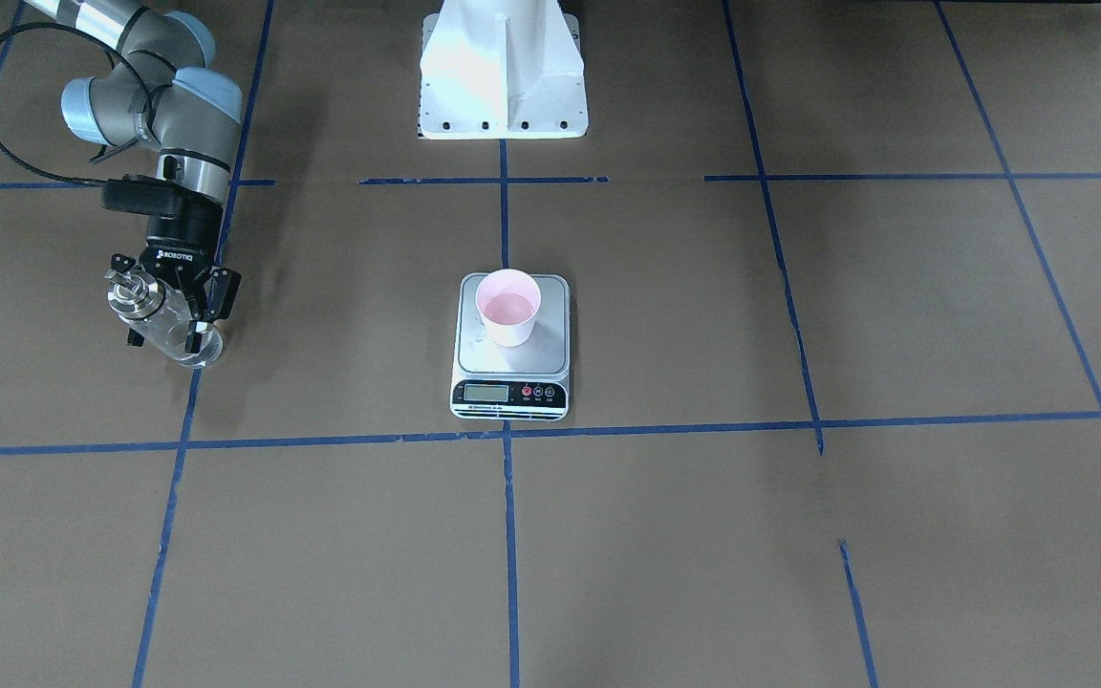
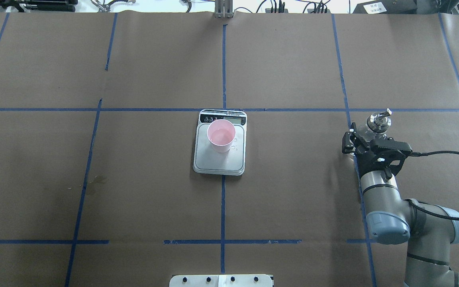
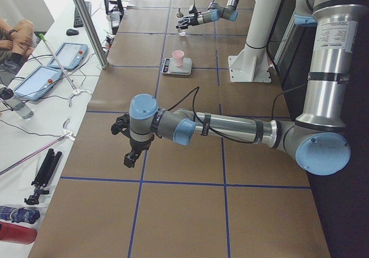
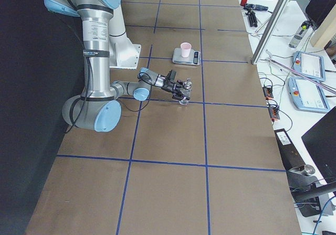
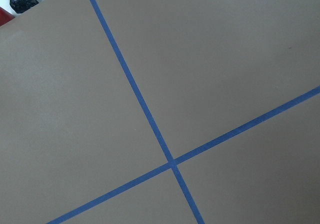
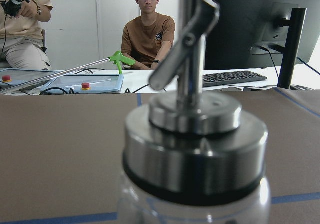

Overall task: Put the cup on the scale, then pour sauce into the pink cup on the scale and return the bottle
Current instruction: 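Lower the glass bottle onto the table with the right gripper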

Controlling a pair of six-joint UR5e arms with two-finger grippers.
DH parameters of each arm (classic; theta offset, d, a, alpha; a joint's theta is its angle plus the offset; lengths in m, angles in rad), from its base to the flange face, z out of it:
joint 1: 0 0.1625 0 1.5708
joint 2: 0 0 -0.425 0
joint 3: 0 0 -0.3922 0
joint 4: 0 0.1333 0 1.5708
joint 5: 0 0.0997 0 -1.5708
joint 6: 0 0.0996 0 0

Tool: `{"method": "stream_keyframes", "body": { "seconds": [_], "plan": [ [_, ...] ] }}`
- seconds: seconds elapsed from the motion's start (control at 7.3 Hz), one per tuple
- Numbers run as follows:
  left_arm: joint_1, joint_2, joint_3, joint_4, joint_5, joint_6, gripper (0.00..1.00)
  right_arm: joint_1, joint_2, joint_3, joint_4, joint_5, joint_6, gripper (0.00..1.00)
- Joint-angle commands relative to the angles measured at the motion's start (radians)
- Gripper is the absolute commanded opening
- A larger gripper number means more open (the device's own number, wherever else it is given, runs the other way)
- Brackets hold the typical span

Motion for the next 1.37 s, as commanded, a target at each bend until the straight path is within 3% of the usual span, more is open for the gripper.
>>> {"method": "stream_keyframes", "body": {
  "seconds": [0.0, 0.14, 0.82, 1.23],
  "plan": [
    [0.000, 0.000, 0.001, 0.000, 0.000, 0.000, 1.00, -0.002, 0.000, 0.010, 0.000, 0.000, -0.001, 0.46],
    [0.000, 0.000, -0.001, 0.000, 0.001, 0.000, 1.00, -0.002, 0.000, 0.012, 0.000, 0.000, -0.001, 0.99],
    [0.000, 0.002, -0.002, 0.000, 0.001, 0.001, 1.00, -0.016, 0.000, 0.015, 0.000, -0.002, -0.001, 1.00],
    [-0.003, 0.002, -0.007, 0.000, 0.000, 0.001, 1.00, -0.092, -0.056, 0.045, 0.000, -0.032, 0.004, 1.00]
  ]
}}
